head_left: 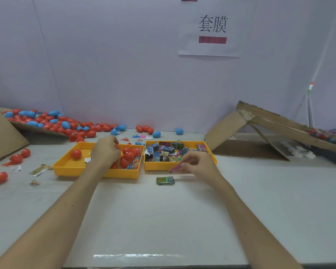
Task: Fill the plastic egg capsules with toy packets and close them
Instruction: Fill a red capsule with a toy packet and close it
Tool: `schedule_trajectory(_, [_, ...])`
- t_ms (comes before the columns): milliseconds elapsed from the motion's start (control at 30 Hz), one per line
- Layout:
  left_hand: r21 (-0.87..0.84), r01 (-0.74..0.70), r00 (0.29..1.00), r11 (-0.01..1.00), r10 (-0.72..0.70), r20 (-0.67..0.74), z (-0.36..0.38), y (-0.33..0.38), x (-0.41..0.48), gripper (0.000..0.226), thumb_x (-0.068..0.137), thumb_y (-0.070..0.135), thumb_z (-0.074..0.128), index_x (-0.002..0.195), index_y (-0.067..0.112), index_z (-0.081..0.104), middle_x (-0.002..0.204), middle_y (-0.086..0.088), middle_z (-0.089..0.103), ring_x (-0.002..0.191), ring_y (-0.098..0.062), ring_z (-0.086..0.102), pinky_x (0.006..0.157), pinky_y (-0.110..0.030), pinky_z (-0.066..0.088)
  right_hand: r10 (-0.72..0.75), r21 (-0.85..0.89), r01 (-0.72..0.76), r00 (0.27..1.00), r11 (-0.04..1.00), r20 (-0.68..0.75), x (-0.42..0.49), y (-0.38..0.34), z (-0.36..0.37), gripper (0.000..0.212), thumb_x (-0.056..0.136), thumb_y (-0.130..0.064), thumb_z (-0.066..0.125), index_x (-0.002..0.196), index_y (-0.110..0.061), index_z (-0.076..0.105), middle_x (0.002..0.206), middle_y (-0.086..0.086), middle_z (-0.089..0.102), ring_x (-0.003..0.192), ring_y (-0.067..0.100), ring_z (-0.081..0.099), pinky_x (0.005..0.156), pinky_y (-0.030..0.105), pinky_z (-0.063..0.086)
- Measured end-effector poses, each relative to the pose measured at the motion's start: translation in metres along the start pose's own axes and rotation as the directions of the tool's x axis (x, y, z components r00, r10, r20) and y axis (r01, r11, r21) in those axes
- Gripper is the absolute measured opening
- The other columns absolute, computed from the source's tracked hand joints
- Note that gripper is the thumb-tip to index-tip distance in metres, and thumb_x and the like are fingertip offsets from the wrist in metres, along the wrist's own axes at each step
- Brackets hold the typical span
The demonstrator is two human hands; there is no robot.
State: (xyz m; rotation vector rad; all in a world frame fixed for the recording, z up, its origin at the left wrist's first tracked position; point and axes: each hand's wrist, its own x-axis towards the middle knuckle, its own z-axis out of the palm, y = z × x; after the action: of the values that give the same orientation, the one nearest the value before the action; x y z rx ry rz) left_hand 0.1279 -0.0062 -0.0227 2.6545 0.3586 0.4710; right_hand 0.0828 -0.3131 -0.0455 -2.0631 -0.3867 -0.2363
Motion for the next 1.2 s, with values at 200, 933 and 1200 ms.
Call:
schedule_trajectory(200, [-0.357, -0.508, 0.851, 0.784, 0.394, -0.347, -0.011, 0.049, -0.065, 0.01, 0.088, 0.016, 0.064, 0.096, 0.019, 0.068, 0.092, 0.006, 0.053, 0.08, -0.001, 0.054, 0.067, -0.009, 0.04, 0.044, 0.326, -0.058, 0.998, 0.944, 0.05, 0.0, -0.008, 0.006, 0.023, 0.085, 0.002, 0.075, 0.079, -0.021, 0.077, 0.084, 0.001, 0.077, 0.084, 0.015, 0.075, 0.072, 0.024, 0.059])
schedule_trajectory(933, [-0.734, -0.118, 0.852, 0.669, 0.447, 0.271, 0.019, 0.06, -0.11, 0.011, 0.089, 0.024, 0.077, 0.081, 0.032, 0.077, 0.082, 0.016, 0.072, 0.08, 0.008, 0.064, 0.064, -0.006, 0.047, -0.023, 0.465, -0.056, 0.987, 0.884, 0.161, -0.002, -0.018, 0.014, 0.008, 0.091, -0.012, 0.072, 0.099, -0.012, 0.074, 0.092, 0.011, 0.075, 0.085, 0.024, 0.071, 0.084, 0.044, 0.06])
schedule_trajectory(1200, [-0.823, 0.042, 0.904, 0.566, 0.33, 0.273, 0.016, 0.059, -0.11, 0.014, 0.089, 0.023, 0.077, 0.076, 0.027, 0.076, 0.057, 0.02, 0.06, 0.048, 0.003, 0.051, 0.044, -0.012, 0.035, 0.06, 0.559, -0.156, 0.981, 0.814, 0.186, -0.003, -0.025, 0.01, 0.032, 0.086, -0.043, 0.064, 0.092, -0.012, 0.069, 0.082, 0.002, 0.071, 0.07, 0.018, 0.063, 0.072, 0.032, 0.054])
